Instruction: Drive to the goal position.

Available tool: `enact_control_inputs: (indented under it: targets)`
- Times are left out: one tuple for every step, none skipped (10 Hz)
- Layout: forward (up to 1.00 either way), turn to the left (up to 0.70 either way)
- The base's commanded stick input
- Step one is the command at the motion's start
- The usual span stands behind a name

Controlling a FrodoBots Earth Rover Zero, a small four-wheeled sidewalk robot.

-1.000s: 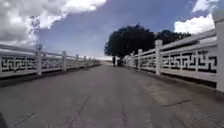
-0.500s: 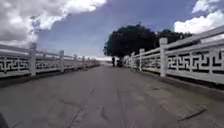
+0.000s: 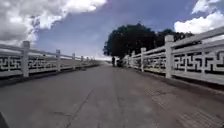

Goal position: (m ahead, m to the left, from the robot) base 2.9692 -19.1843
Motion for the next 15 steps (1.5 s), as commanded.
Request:
enact_control_inputs:
  targets:
    - [0.7, 0.0]
    - [0.7, 0.0]
    - [0.7, 0.0]
    - [0.7, 0.0]
    - [0.7, 0.0]
    - [0.7, 0.0]
    - [0.7, 0.0]
    - [0.7, 0.0]
    - [0.7, 0.0]
    - [0.7, 0.0]
    - [0.7, 0.0]
    - [0.7, 0.0]
    - [0.7, 0.0]
    - [0.7, 0.0]
    - [0.7, 0.0]
